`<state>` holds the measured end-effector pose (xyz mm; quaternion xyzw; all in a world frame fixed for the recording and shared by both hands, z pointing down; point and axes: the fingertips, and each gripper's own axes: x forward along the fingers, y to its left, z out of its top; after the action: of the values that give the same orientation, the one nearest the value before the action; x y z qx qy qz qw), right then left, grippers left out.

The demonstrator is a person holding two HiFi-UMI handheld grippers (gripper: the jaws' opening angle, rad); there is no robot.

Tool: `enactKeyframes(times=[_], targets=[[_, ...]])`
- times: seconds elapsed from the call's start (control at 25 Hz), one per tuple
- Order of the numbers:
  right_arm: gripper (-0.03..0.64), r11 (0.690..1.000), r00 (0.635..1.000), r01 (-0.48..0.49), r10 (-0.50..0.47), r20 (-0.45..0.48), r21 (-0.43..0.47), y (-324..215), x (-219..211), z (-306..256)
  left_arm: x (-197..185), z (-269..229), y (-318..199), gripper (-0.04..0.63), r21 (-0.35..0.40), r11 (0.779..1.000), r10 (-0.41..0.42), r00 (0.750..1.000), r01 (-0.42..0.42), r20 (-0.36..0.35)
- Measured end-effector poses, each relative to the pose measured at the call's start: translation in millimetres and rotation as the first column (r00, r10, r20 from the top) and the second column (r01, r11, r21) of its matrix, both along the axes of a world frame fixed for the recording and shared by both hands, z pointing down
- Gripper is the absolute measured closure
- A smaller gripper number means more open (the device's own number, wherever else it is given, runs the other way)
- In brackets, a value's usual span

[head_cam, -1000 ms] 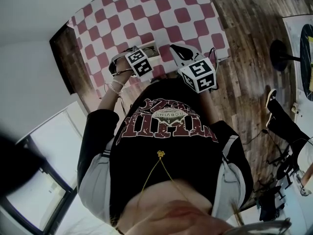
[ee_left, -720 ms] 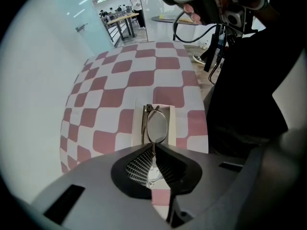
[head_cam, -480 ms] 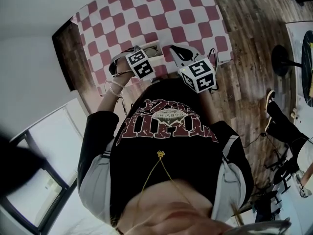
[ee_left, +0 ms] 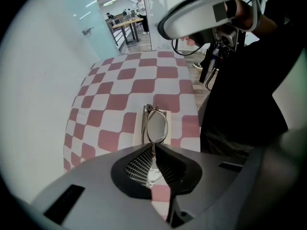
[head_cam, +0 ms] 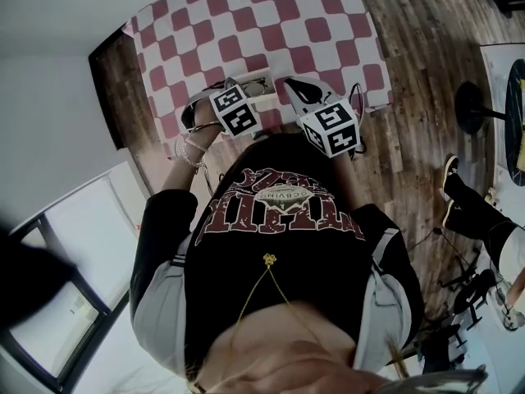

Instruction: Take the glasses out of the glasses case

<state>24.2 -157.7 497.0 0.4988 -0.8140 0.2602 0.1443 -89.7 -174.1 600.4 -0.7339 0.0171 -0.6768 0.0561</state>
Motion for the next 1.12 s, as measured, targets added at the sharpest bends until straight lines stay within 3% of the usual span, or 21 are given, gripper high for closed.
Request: enactKeyframes(times=[1.12], targets=[[0.595,0.999,0.999,0.035,-0.036,-0.033,-0.031,-4,-8,10,0,-45,16,0.568,-0.040,0.998,-0.040,0.998,0.038,-0.043]])
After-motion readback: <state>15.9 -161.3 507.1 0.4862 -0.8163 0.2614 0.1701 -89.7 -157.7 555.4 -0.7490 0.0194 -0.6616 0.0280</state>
